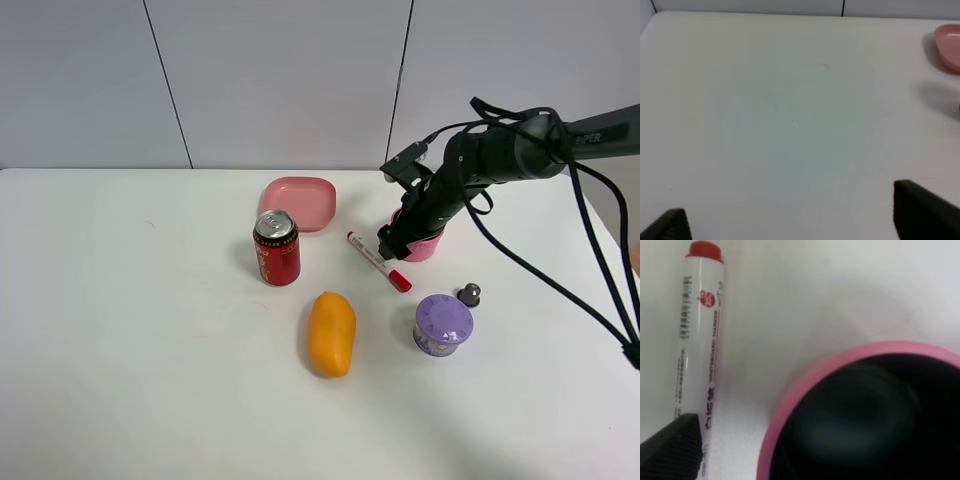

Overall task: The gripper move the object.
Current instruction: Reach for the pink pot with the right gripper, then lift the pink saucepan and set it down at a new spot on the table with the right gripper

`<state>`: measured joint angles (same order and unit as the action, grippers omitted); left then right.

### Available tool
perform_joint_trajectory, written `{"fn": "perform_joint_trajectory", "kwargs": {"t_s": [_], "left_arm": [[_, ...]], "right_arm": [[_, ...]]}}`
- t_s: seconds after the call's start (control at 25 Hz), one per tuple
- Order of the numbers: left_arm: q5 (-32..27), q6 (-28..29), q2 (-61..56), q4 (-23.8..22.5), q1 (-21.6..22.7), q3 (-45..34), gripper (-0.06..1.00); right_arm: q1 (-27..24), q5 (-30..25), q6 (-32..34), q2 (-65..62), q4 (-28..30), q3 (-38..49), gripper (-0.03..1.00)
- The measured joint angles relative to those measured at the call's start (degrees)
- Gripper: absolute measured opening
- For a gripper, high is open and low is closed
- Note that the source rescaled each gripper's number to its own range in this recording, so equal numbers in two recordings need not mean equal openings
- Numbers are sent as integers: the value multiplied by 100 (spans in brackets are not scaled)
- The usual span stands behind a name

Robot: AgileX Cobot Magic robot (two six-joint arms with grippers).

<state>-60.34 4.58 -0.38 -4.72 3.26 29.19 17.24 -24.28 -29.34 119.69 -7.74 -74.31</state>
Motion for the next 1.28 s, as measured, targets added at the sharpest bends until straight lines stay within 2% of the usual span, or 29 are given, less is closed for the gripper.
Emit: {"fn": "perform_joint_trajectory", "kwargs": {"t_s": [0.2, 0.52, 0.64, 0.84, 0.92, 1.28], "left_arm": [[0, 0, 0, 0, 0, 0, 100], [0, 0, 0, 0, 0, 0, 100], [0, 0, 0, 0, 0, 0, 100], [0, 0, 0, 0, 0, 0, 100], [0, 0, 0, 0, 0, 0, 100], [0, 0, 0, 0, 0, 0, 100]], "right_arm": [[0, 0, 5, 0, 0, 0, 82], [0, -5, 57, 0, 0, 0, 63], [0, -10, 63, 0, 0, 0, 48], [0, -34, 67, 0, -2, 0, 9], [0, -34, 67, 0, -21, 0, 3], [0, -46, 98, -191, -38, 0, 0]]}}
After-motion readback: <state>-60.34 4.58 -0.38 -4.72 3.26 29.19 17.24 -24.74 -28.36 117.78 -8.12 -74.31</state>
